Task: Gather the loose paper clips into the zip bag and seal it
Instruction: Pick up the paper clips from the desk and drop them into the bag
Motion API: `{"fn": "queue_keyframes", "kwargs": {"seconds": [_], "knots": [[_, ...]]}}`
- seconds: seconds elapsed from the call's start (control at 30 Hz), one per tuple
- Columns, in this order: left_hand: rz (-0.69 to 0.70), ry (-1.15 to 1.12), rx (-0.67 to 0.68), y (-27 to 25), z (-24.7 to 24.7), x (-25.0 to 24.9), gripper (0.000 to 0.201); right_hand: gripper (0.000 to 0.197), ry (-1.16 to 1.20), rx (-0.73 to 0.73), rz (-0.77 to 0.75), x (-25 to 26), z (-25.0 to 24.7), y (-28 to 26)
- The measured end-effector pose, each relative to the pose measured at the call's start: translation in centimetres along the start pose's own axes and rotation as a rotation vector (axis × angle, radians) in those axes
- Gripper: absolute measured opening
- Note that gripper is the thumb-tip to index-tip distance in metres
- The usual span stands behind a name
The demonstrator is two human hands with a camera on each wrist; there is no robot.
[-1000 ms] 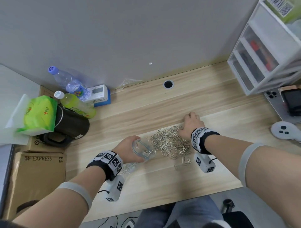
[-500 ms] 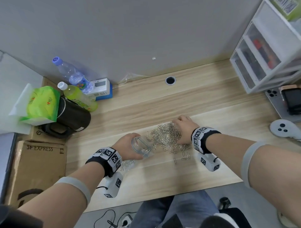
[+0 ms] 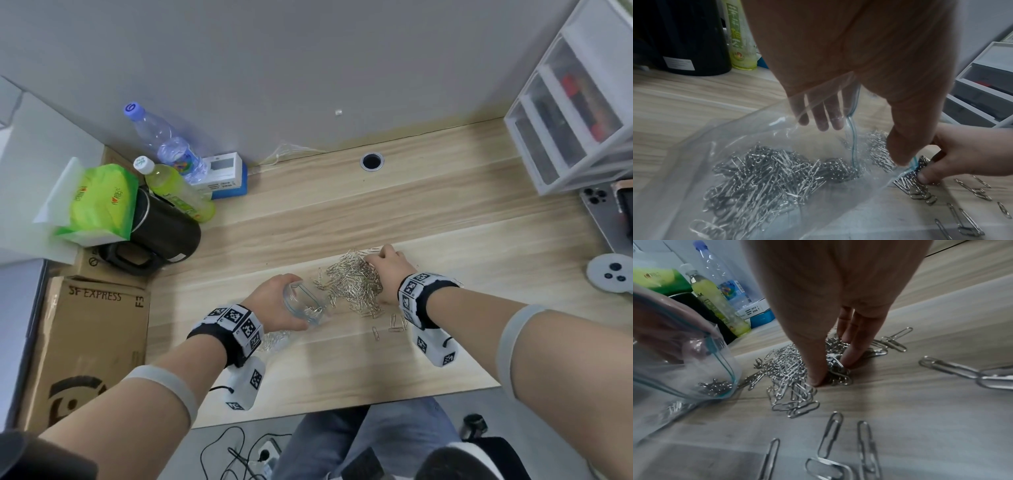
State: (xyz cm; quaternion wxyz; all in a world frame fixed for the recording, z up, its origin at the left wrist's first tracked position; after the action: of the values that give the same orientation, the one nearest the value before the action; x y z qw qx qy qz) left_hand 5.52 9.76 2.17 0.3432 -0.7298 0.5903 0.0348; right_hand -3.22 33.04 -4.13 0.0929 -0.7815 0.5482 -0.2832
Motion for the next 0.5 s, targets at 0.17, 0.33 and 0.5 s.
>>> {"fn": "queue_keyframes", "kwargs": {"seconds": [0.17,0.33,0.5], "knots": [[-0.012,-0.026,-0.007,-0.1,0.0,0.3,0.088,0.083,0.004,-0.023,-0.021,0.9,-0.7,0.5],[-0.030,-0.037,-0.003,-0.1,0.1,0.6,0.090,0.130,-0.105,0.042,-0.001,1.3,-1.1,0.6],[-0.038,-0.052,-0.004,0.0,0.4,0.7,0.090,0.142,-0.129,0.072,-0.040,2.5,0.3,0.5]]}}
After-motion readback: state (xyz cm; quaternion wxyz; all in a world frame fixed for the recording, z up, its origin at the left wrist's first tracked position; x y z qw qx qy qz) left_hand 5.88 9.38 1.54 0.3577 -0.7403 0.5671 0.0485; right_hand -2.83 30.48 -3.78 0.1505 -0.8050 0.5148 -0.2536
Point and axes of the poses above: each hand's wrist, its own y-axis towards the middle knuckle, its own z-axis out of the palm, x = y × z, the point moved 4 cm from there along y, towards the middle knuckle, and after that the axes turned 9 degrees about -x, right-handed, at the moved point
